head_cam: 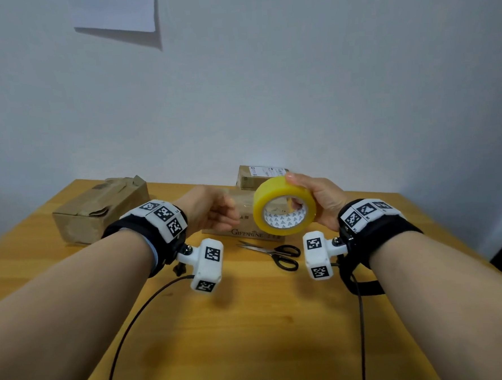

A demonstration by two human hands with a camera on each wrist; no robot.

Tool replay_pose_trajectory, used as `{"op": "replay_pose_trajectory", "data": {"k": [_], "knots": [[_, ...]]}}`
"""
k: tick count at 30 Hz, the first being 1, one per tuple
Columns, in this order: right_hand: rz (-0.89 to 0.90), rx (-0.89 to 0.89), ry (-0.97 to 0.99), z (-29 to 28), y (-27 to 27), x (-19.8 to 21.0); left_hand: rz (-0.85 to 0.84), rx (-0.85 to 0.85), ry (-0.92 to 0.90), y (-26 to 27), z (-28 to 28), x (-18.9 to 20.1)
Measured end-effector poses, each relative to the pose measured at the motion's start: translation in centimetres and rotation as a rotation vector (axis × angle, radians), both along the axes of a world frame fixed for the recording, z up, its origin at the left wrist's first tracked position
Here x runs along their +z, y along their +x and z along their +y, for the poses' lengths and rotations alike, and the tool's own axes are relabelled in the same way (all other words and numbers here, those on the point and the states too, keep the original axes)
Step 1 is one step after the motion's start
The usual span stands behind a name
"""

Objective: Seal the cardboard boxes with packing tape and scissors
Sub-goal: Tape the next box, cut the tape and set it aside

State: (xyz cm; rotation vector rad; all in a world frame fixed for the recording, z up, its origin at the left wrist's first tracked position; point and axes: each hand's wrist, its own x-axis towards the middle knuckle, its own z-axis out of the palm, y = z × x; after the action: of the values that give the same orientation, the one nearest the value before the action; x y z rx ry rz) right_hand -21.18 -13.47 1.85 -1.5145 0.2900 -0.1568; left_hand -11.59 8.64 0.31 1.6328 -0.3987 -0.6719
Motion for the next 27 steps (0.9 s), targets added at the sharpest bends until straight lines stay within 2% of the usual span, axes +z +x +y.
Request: {"op": "replay_pose_trajectory", "data": {"k": [2,5,7,8,11,14,16,18,22,25,27], "knots": [[0.011,0.025,-0.021,-0.1,0.0,-0.1,0.010,-0.044,0.014,0.1,0.3,-0.1],[0.032,0.031,-0.089,-0.1,0.5,-0.3,-0.075,-0.001,0.062,0.2,0.5,-0.4],[0.077,0.070,-0.157,0.1,0.8,-0.6,-0.067,0.018,0.125,0.4,1.0,-0.9],[0.113,0.111,-0.215,0.1,1.0,-0.9,-0.034,0.009,0.173,0.8,1.4,-1.4],[0.247,0.295,-0.399,1.1,1.1,-1.6,0.028,-0.074,0.466,1.5,2.7,-3.1],[0.313,0.428,-0.460,2.2,1.9,-1.4,0.046,0.033,0.466,2.7,3.2,-4.1],[0.281,0.383,-0.565,2.8,3.4,-0.5,0.088,0.089,0.404,3.9,3.4,-3.2],[0.205,0.285,-0.678,3.3,5.2,1.1,0.151,0.170,0.257,5.5,3.3,-1.6],[-0.006,0.148,-0.595,3.4,8.6,3.1,0.188,0.377,0.044,7.9,2.8,1.3],[-0.068,0.116,-0.623,3.0,10.4,2.8,0.125,0.419,0.117,9.6,1.3,1.8],[-0.092,0.069,-0.802,2.3,11.7,2.3,0.099,0.437,0.232,11.4,0.7,1.1]]}}
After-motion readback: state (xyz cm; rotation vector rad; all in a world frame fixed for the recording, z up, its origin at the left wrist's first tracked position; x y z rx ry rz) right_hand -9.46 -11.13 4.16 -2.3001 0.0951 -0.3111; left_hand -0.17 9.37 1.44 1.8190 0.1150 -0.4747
